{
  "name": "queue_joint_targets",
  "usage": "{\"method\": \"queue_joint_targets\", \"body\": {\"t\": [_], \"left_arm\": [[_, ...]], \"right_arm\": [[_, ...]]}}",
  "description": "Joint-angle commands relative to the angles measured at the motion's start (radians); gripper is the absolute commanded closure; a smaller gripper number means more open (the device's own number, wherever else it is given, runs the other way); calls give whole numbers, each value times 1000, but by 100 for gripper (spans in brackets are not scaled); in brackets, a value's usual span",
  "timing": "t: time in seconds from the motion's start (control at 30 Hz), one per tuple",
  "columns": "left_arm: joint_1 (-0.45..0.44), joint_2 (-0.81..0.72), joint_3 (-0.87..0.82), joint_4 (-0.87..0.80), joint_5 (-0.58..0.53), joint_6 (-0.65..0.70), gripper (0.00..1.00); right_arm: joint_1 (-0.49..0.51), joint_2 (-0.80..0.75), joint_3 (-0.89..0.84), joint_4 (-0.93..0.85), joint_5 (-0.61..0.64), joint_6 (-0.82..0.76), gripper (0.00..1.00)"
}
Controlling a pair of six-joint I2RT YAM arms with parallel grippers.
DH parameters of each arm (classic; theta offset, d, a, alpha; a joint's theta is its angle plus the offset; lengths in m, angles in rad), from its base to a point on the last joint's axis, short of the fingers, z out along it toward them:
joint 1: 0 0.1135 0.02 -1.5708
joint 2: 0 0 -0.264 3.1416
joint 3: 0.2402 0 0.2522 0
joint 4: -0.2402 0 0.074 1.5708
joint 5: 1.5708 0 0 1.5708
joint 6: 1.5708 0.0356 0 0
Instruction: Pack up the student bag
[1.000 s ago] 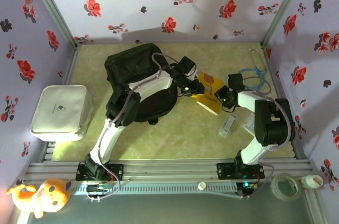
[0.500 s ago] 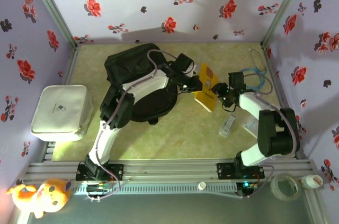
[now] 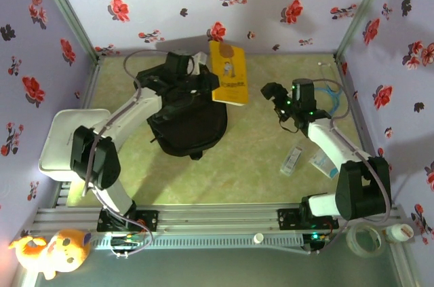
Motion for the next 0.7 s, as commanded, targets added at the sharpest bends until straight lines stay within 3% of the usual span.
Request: {"method": "queue_joint_targets", "body": {"t": [0.0, 0.27, 0.67], "left_arm": [[60, -83, -74, 164, -14, -85, 100], [141, -206, -285, 426, -35, -338, 100], [156, -205, -364, 668, -15, -544, 100]], "right_arm": [[65, -10, -29, 222, -50, 72, 9], [267, 139, 42, 440, -48, 245, 8], [369, 292, 109, 678, 33, 454, 7]]}}
